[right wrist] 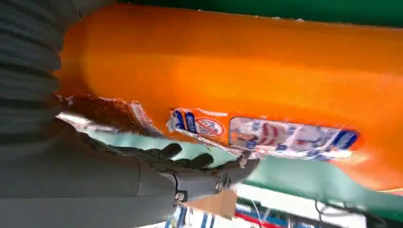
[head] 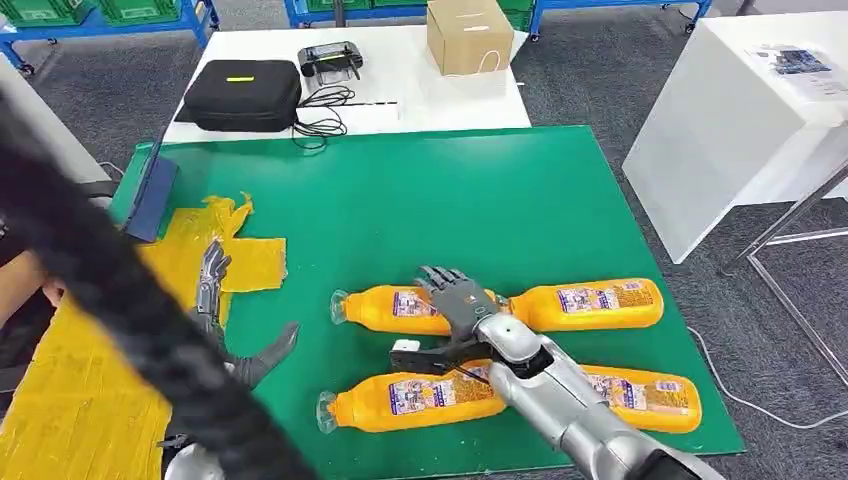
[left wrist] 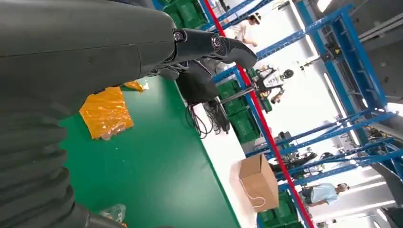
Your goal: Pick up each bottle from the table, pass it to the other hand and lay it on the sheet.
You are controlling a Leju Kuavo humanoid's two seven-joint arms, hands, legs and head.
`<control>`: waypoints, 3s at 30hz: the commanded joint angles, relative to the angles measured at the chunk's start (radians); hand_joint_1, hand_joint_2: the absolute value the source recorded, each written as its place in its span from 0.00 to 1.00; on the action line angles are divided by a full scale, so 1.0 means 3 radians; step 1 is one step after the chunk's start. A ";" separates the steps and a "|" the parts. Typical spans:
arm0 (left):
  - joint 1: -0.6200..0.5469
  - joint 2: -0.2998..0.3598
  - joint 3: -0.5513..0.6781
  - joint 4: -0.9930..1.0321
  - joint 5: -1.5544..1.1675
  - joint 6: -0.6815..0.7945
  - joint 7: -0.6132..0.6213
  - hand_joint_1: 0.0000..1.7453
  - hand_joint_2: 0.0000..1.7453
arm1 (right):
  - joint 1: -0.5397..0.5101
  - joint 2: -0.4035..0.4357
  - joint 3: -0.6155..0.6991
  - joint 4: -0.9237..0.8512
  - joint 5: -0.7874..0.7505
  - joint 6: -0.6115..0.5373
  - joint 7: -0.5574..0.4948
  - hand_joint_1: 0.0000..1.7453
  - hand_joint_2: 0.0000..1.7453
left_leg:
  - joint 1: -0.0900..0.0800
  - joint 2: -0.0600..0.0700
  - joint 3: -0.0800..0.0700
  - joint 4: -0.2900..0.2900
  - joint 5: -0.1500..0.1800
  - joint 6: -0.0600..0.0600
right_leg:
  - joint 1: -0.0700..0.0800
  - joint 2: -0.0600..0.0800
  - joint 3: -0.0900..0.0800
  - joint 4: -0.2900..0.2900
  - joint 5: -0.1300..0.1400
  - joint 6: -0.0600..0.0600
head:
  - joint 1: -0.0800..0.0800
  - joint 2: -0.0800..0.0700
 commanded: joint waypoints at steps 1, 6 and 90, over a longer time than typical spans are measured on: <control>-0.0112 -0.0006 0.0006 0.0252 0.0018 0.0012 0.0018 0.00 1.00 | -0.0192 -0.0057 0.0099 0.0442 -0.0032 0.0088 -0.0013 0.00 1.00 | 0.0003 -0.0003 0.0005 -0.0002 0.0000 -0.0001 | 0.0004 -0.0007 0.0008 -0.0005 0.0000 -0.0003 | 0.0001 0.0000; -0.0104 -0.0005 0.0010 0.0246 0.0015 0.0019 0.0019 0.00 1.00 | -0.0215 -0.0038 0.0104 0.0482 -0.0022 0.0118 0.0052 0.00 1.00 | 0.0008 -0.0002 0.0004 -0.0001 -0.0001 -0.0001 | 0.0009 -0.0008 0.0010 -0.0009 0.0001 -0.0004 | 0.0001 0.0000; -0.0453 0.0025 -0.0100 0.0685 0.1886 -0.1554 0.0187 1.00 1.00 | 0.0532 0.0451 0.0374 -0.0724 -0.1507 -0.0544 -0.1359 1.00 1.00 | 0.0006 -0.0004 -0.0012 -0.0001 0.0005 0.0000 | 0.0007 -0.0010 -0.0006 -0.0005 0.0002 -0.0002 | 0.0000 0.0000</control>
